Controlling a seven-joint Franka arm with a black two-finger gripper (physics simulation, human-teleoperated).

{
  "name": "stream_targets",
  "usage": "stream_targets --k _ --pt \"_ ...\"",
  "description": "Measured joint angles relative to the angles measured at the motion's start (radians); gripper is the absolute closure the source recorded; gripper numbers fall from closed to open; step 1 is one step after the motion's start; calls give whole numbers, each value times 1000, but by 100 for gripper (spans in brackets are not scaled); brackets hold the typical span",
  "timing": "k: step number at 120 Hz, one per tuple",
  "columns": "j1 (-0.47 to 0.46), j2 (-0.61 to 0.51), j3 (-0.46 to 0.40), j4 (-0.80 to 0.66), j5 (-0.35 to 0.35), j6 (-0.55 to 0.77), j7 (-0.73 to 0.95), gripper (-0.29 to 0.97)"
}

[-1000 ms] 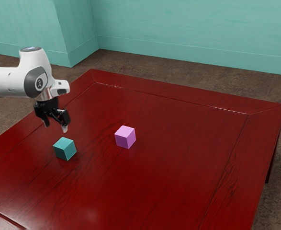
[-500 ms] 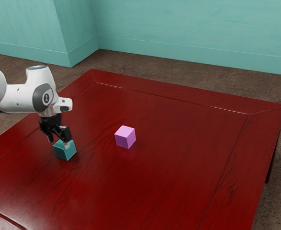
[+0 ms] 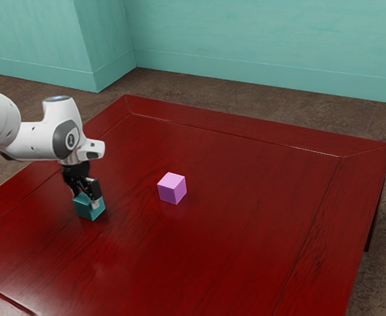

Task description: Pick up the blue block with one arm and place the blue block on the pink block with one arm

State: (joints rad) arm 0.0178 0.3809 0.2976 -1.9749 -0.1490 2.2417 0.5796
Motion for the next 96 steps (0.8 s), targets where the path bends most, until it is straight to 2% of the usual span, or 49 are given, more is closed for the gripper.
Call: stream_targets --k 39,65,96 --pt "-3 15 0 0 -9 11 42 24" --pt "-7 4 -1 22 -7 15 54 29" --pt "-98 47 -15 315 -3 -88 29 33"
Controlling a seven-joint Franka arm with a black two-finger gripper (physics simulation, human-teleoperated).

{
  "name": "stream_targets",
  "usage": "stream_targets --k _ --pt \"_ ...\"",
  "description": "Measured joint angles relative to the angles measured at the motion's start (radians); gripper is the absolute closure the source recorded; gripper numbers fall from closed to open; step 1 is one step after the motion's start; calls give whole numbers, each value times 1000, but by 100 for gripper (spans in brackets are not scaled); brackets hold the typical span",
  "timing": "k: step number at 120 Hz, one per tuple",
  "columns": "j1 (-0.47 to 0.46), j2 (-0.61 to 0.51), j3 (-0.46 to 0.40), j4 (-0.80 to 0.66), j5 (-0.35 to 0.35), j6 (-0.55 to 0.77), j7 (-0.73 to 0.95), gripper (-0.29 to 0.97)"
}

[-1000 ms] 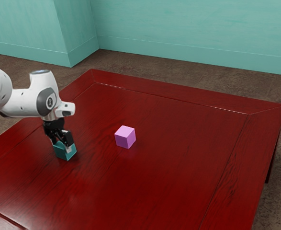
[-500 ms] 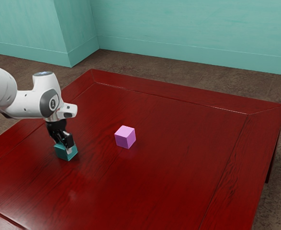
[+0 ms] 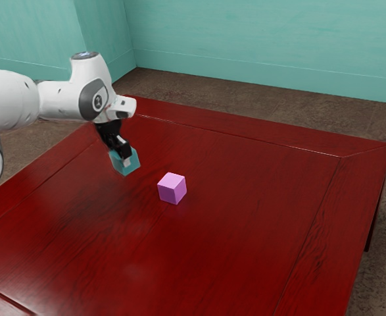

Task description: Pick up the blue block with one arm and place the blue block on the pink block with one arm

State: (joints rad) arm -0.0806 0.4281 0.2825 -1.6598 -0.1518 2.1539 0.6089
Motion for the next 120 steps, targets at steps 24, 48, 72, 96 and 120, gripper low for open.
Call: stream_targets --k 24,48,72,96,120 --pt "-38 111 8 187 -9 -105 -105 34" --pt "-97 218 18 332 -23 -199 -245 34" --pt "-133 277 23 396 -51 -249 -384 34" --pt "-140 289 40 408 -90 -275 -505 35" --pt "-161 291 46 418 -91 -286 -592 36"
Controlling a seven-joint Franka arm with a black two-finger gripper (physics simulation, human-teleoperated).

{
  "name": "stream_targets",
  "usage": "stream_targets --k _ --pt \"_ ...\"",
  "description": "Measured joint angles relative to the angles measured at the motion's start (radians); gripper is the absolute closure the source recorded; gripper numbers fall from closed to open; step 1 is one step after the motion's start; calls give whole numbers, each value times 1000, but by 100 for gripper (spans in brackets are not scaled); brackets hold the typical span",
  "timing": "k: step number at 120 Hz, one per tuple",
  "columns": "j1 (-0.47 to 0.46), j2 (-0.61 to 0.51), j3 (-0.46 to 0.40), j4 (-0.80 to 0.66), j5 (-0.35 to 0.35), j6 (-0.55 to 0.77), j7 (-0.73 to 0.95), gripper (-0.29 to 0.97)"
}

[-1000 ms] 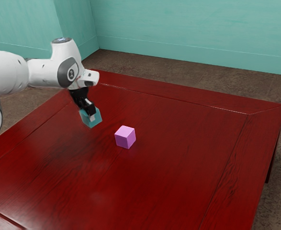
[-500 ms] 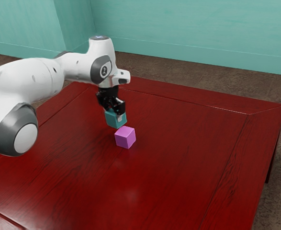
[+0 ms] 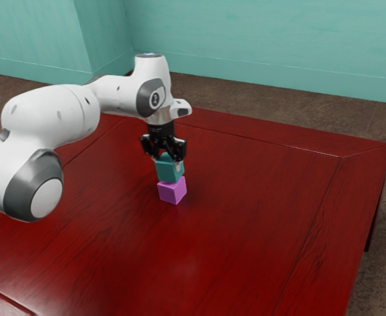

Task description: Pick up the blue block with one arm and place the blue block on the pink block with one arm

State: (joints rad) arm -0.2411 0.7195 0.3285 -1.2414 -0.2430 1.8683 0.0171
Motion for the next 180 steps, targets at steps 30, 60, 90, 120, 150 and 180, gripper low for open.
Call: stream_targets --k 30,60,90,120,150,180 --pt "-8 -3 -4 -9 11 15 -38 37" --pt "-7 -6 -4 -17 12 46 -12 37" --pt "-7 -12 -5 -34 11 62 32 37" --pt "-6 -66 -9 -117 13 104 69 38" --pt "-9 -84 -12 -143 25 132 106 34" --pt "-20 -77 -13 -143 24 138 137 10"
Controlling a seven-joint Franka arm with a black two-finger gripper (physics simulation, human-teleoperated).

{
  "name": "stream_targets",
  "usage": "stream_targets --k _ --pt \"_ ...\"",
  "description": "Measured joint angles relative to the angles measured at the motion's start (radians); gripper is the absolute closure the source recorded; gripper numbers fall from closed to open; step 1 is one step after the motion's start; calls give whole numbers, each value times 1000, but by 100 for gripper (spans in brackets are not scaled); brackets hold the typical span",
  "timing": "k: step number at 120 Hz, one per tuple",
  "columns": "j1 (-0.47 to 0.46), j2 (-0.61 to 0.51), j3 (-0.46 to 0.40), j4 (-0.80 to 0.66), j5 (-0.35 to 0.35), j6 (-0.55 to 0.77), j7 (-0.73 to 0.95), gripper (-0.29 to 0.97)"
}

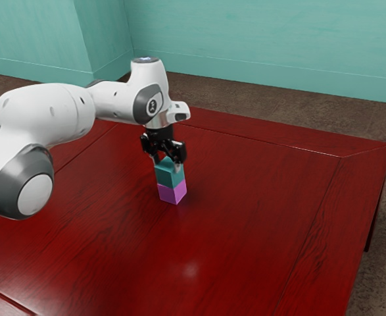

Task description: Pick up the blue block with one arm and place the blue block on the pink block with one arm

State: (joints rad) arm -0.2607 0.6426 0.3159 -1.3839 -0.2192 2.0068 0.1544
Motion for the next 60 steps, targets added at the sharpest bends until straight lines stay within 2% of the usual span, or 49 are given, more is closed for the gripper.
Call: stream_targets --k 12,33,60 --pt "0 -31 0 2 6 0 9 7" --pt "2 -182 -13 -23 46 -20 19 3" --pt "9 -232 -21 -48 64 -59 29 1"
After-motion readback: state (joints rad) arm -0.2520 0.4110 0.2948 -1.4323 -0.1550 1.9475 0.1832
